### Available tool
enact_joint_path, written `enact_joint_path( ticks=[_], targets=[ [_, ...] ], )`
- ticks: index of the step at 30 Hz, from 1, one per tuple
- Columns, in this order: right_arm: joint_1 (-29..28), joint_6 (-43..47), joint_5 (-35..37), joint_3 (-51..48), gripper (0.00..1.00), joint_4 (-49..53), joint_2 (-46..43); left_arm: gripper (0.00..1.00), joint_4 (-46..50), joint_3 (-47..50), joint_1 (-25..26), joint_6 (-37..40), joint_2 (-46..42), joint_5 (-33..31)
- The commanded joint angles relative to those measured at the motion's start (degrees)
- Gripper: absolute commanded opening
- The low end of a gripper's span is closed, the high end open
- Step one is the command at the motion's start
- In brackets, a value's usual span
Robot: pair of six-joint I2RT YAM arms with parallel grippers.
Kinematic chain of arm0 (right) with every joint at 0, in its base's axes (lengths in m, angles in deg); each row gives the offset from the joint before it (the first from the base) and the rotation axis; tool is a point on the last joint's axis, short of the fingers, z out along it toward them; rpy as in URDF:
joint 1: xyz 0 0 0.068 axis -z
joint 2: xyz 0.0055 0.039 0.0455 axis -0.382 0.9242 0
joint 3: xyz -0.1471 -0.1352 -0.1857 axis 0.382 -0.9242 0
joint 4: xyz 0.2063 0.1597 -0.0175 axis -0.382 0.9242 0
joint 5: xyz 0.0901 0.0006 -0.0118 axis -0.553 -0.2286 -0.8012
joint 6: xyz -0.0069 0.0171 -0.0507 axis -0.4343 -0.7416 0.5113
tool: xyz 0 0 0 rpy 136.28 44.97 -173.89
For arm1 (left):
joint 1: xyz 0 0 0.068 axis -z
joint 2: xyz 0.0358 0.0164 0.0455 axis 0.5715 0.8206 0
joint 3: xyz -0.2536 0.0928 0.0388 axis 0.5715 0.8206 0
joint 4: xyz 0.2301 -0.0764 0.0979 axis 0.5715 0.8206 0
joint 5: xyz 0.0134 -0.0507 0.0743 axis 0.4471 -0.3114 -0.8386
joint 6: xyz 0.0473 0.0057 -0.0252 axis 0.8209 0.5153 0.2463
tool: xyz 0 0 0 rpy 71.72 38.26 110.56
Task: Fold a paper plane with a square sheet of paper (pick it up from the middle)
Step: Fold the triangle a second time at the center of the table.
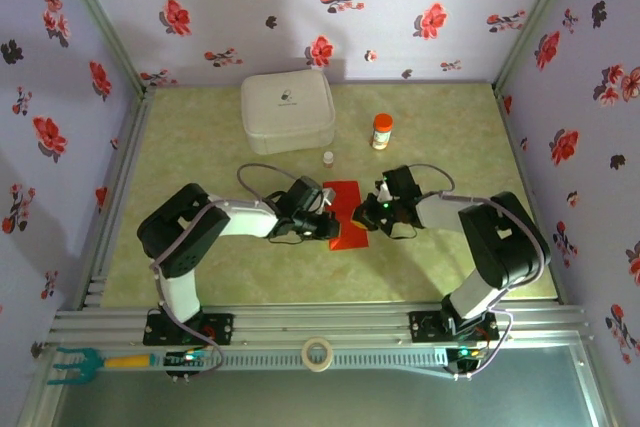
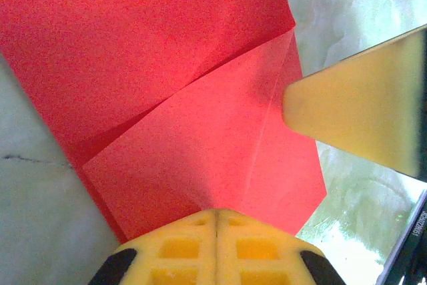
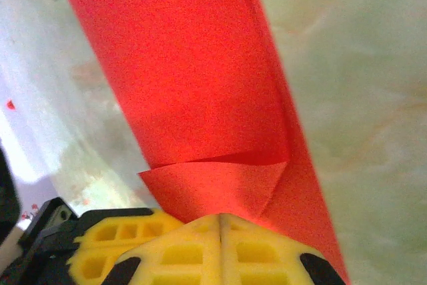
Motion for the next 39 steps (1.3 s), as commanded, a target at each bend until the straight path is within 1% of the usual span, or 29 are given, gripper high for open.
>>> enact_joint_path(
  ticks=[1,4,7,9,11,14,19,24,28,31,33,36,39],
  targets=[
    [-2.4,1.3,-0.4,1.9,0.02,1.7,-0.1,0.00,7.5,1.9,0.2,0.2,1.6,-3.8],
    [-4.2,-0.2,-1.0,2.3,0.02,-1.1,1.9,0.00,7.8,1.3,0.3,0.4,1.7,-3.7],
    [-4.3,0.1,-0.9,3.0,0.01,-0.8,4.9,0.00,8.1,1.0,0.4,0.6,1.7,-3.7],
    [-3.8,1.2,1.8,3.1,0.00,1.5,5.8,0.00,8.2,1.1,0.4,0.7,1.7,-3.7],
    [-2.3,1.6,2.5,2.7,0.00,1.8,6.4,0.00,8.2,1.4,0.5,0.7,1.7,-3.7],
    [0.9,1.2,1.5,1.7,0.00,-0.2,6.6,0.00,8.1,1.7,0.5,0.6,1.8,-3.5],
    [5.7,1.8,0.6,2.1,0.01,-0.4,6.4,0.00,8.0,1.5,0.5,0.9,2.1,-3.0],
    [7.9,4.5,1.8,4.9,0.01,4.7,5.4,0.00,7.8,1.3,0.5,0.8,2.4,-2.5],
    [7.1,4.0,1.9,4.5,0.01,5.5,0.8,0.00,7.5,1.3,0.5,0.7,2.0,-2.5],
    [4.7,3.8,1.4,4.5,0.01,5.6,-1.3,0.00,7.3,1.3,0.5,0.6,1.6,-2.5],
    [2.6,3.1,0.2,4.8,0.01,5.3,-0.5,0.00,7.4,1.2,0.5,0.8,1.4,-2.6],
    [0.0,2.0,0.8,4.7,0.00,4.0,1.0,0.00,7.5,0.9,0.5,1.0,1.0,-2.6],
    [-0.7,1.1,1.1,4.1,0.00,2.9,3.5,0.00,7.7,0.4,0.5,1.1,0.7,-2.5]
  ],
)
